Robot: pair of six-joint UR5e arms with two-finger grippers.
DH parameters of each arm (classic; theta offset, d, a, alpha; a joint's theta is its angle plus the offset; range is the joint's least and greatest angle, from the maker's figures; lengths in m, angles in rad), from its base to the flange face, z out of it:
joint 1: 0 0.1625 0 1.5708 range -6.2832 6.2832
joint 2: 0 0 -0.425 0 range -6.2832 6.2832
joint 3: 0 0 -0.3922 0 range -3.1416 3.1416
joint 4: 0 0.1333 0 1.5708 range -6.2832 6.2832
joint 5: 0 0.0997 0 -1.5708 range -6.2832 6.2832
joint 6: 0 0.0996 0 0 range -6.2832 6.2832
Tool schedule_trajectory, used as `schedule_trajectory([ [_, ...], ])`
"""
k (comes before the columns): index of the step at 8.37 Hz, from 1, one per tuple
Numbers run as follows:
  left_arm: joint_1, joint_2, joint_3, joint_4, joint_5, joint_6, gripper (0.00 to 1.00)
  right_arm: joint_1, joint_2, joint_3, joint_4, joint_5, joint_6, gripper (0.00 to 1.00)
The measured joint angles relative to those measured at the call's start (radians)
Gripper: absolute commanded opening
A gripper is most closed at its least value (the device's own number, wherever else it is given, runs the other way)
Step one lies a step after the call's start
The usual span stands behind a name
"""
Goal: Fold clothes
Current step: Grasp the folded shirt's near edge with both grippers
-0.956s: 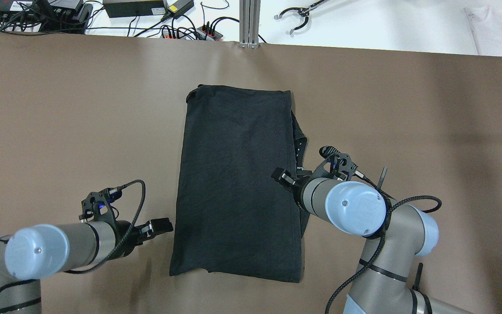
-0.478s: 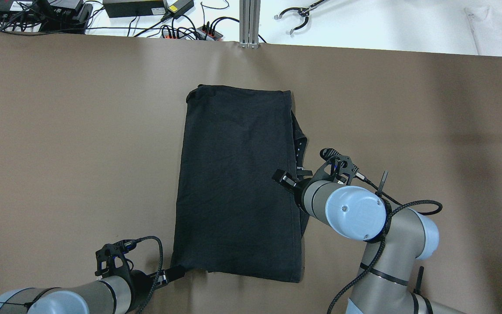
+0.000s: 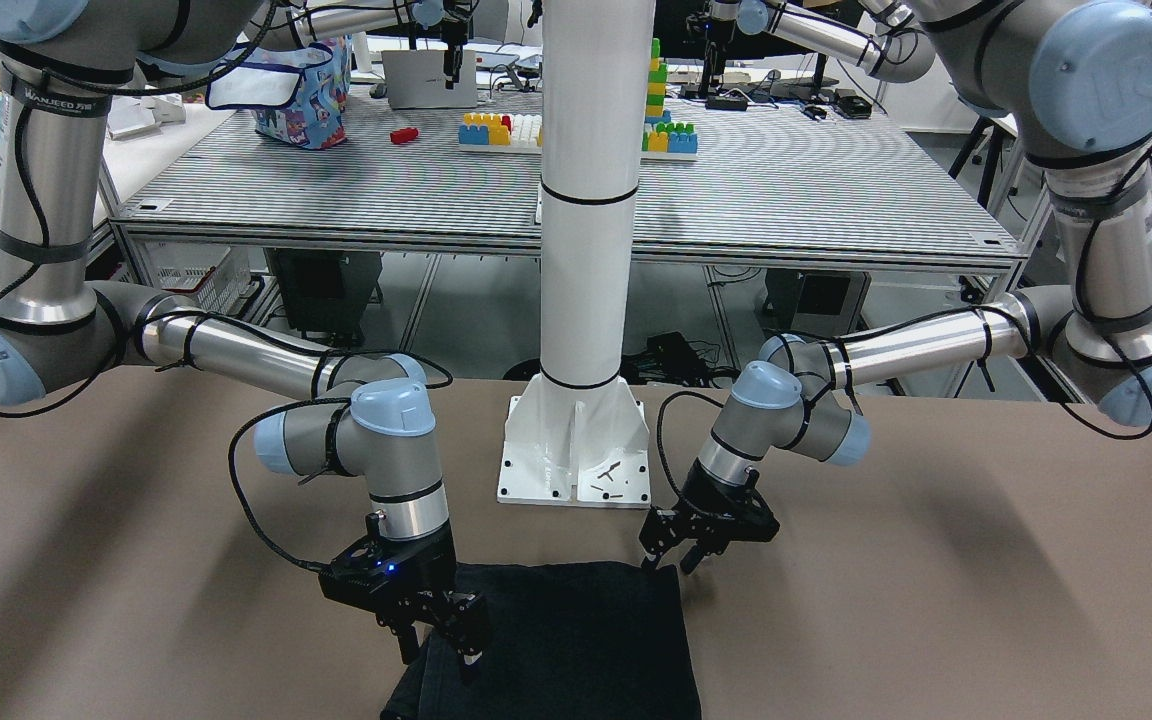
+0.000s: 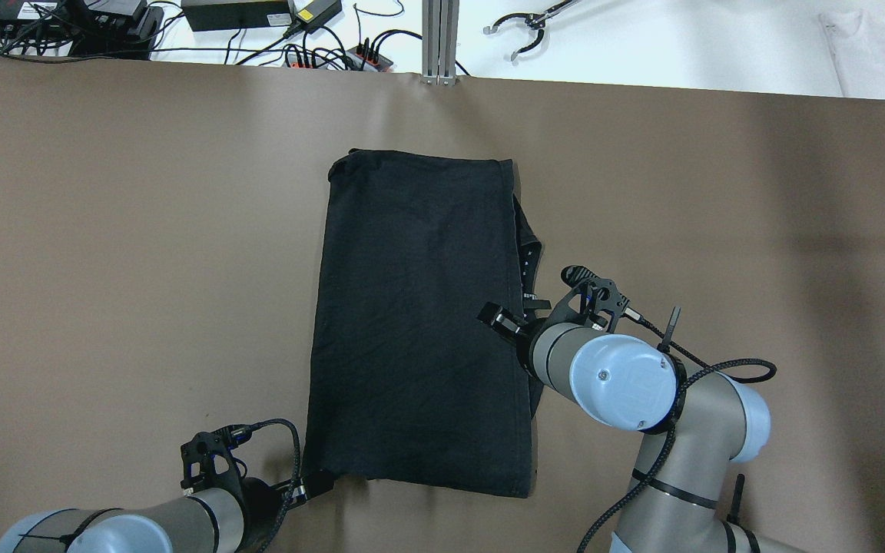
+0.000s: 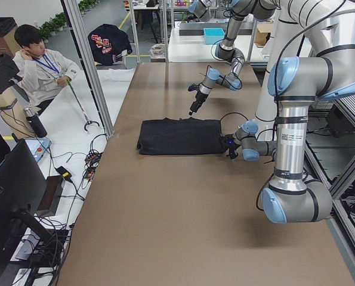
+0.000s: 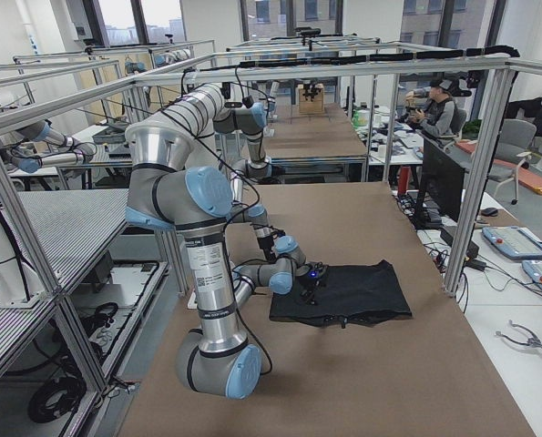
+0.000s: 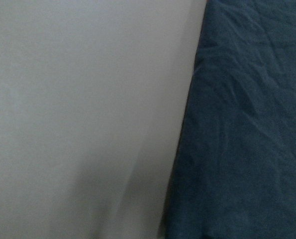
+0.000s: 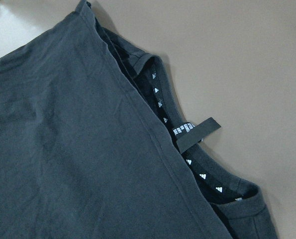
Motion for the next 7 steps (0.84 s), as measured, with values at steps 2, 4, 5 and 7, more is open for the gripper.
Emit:
schedule_trajectory([
  [2,-0.015,-0.004,-0.006,-0.004,-0.006,0.001,0.95,-0.001,0.0,-0.001,0.0,-0.005,-0.001,0.94],
  [4,-0.029,-0.002,-0.027,-0.006,-0.009,0.001,0.9,-0.001,0.0,-0.001,0.0,-0.007,-0.002,0.94],
  [5,-0.033,-0.002,-0.029,-0.006,-0.009,0.001,0.9,-0.002,0.0,-0.001,0.0,-0.008,-0.002,0.94],
  [7,-0.035,-0.003,-0.02,-0.002,-0.007,0.001,0.89,-0.002,0.0,-0.001,0.0,-0.008,-0.002,0.94],
])
